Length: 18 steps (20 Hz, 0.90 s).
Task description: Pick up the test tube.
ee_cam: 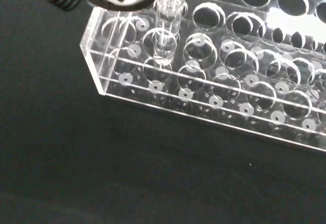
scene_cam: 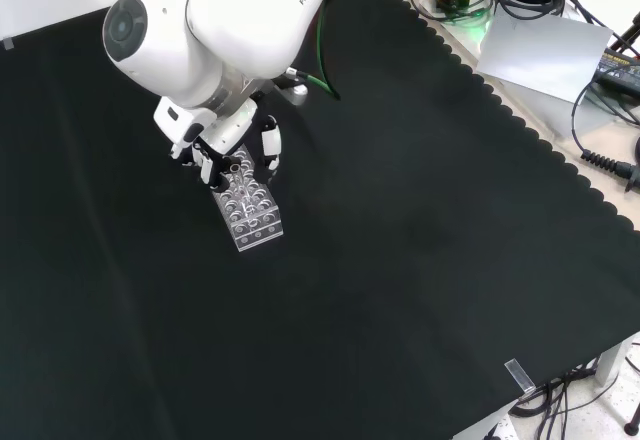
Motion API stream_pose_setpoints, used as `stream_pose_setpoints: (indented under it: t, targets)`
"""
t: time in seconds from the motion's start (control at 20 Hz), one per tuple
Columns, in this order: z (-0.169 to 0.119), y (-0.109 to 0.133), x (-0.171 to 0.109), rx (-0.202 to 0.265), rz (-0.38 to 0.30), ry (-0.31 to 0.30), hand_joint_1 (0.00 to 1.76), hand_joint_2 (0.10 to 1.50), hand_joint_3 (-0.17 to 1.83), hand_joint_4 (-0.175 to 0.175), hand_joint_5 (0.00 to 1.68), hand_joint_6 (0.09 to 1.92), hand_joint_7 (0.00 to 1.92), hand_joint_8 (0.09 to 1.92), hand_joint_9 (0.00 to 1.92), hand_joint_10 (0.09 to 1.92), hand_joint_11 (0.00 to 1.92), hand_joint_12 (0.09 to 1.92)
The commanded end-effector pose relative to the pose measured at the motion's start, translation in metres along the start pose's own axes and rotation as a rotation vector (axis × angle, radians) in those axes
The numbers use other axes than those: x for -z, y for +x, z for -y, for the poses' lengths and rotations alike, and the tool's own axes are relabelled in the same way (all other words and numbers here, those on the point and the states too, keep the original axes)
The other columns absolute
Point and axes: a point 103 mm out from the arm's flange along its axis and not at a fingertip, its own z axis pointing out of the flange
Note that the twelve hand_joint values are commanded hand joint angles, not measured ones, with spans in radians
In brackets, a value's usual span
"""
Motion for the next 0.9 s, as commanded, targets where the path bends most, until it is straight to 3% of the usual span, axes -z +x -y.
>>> stream_pose_setpoints:
  t: [0.05,0.2,0.35,0.55,0.65,0.9]
  targets:
    - [-0.006,0.009,0.001,-0.004,-0.058,-0.028,0.94,0.72,0.58,-0.175,0.79,0.71,1.24,0.76,0.97,0.6,0.28,1.48]
    - [-0.007,0.013,0.001,-0.004,-0.077,-0.036,0.95,0.71,0.59,-0.175,0.82,0.71,1.28,0.73,1.0,0.59,0.31,1.46]
    - [-0.008,0.016,0.001,-0.013,-0.077,-0.095,1.02,0.69,0.61,-0.175,0.92,0.68,1.39,0.65,1.09,0.56,0.4,1.41]
    - [-0.002,0.016,0.005,-0.035,-0.095,-0.227,1.2,0.75,0.48,-0.175,1.26,0.56,1.67,0.5,1.45,0.42,0.73,1.26]
    - [0.001,0.013,0.009,-0.057,-0.139,-0.276,1.21,0.72,0.5,-0.175,1.32,0.5,1.74,0.46,1.56,0.36,0.9,1.18]
    - [0.005,0.006,0.018,-0.075,-0.193,-0.329,1.22,0.7,0.52,-0.175,1.36,0.45,1.8,0.41,1.69,0.32,1.27,0.94]
